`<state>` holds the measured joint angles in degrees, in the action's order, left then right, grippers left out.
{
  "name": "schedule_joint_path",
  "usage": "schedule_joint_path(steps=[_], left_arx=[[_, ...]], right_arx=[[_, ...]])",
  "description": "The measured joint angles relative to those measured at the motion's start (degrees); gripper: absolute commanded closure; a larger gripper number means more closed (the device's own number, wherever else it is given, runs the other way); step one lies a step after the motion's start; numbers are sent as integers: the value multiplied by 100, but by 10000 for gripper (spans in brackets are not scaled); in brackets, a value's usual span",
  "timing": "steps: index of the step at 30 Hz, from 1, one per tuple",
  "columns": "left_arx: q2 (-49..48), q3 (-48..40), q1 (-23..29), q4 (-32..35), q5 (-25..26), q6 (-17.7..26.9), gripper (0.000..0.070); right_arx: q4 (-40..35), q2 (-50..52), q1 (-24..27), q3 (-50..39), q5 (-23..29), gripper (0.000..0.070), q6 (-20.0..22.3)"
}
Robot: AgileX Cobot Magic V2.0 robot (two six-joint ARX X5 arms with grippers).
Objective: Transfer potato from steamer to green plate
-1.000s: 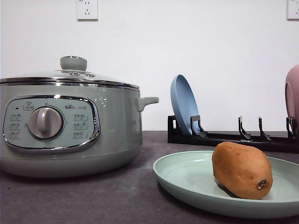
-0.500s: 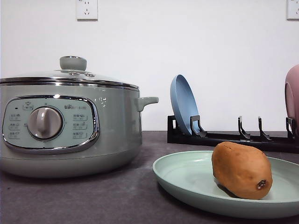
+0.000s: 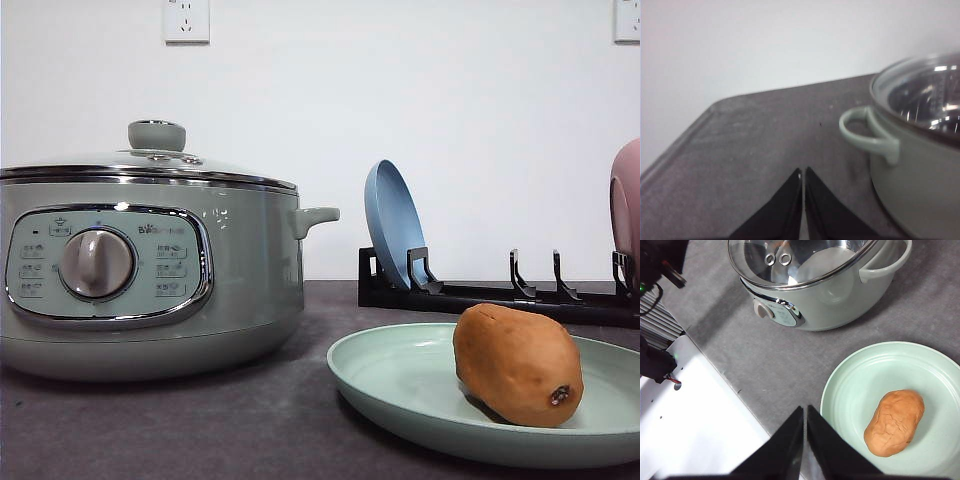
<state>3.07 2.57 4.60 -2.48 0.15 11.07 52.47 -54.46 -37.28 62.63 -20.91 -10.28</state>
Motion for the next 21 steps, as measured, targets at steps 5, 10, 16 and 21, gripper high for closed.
schedule_joint_path(steps=[5,10,16,21], left_arx=[[-188,-70,0,-107,-1,0,700],[-287,-70,0,-441,-1,0,700],[-281,-72,0,-800,-3,-133,700],[-282,-72,0,-800,-3,-422,700]], right_arx=[[2,0,0,0,0,700,0],[0,0,0,0,0,700,0],[0,0,0,0,1,700,0],[0,0,0,0,1,700,0]])
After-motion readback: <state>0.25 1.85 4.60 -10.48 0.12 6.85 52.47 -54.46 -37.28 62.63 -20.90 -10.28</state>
